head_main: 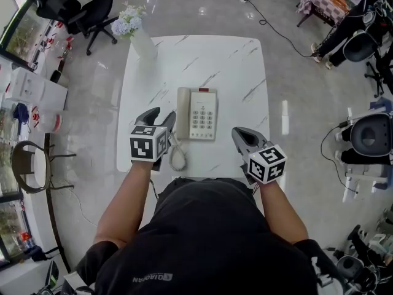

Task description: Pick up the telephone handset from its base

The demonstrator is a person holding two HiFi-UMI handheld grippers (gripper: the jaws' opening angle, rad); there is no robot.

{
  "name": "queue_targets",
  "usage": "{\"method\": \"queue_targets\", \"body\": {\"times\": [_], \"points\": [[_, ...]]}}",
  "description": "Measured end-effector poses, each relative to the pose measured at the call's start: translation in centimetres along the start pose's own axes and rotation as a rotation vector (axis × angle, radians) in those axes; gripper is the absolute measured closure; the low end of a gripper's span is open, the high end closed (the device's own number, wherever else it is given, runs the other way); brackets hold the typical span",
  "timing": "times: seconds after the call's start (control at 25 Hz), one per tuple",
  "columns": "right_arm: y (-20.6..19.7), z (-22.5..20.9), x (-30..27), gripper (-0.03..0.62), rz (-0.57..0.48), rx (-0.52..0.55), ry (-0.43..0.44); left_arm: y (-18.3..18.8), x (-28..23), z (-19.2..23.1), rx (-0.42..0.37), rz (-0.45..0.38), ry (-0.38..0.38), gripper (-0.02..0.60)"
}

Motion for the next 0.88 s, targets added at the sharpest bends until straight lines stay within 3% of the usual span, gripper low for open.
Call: {"method": "queue_targets", "body": {"times": [0.56, 0.88], "points": [[-1.3, -3.0, 0.3, 0.592, 0.031, -0.023, -0.009, -3.4, -9.4, 1.0, 0.059, 0.215, 0.022, 0.349], [-1.5, -4.8, 0.4, 0.592, 0.049, -0.032, -0.010, -4.6, -11.9, 2.2, 0.120, 0.261, 0.085, 0.325]]}}
Point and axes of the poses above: the fingertips, and each gripper's own axes: x backward along the fingers, z to its left, y out of its top, the point moved 3 cm from there along x, backward along the fingers, and after that the axes turned 12 degrees about -y, right-handed, at the moved point
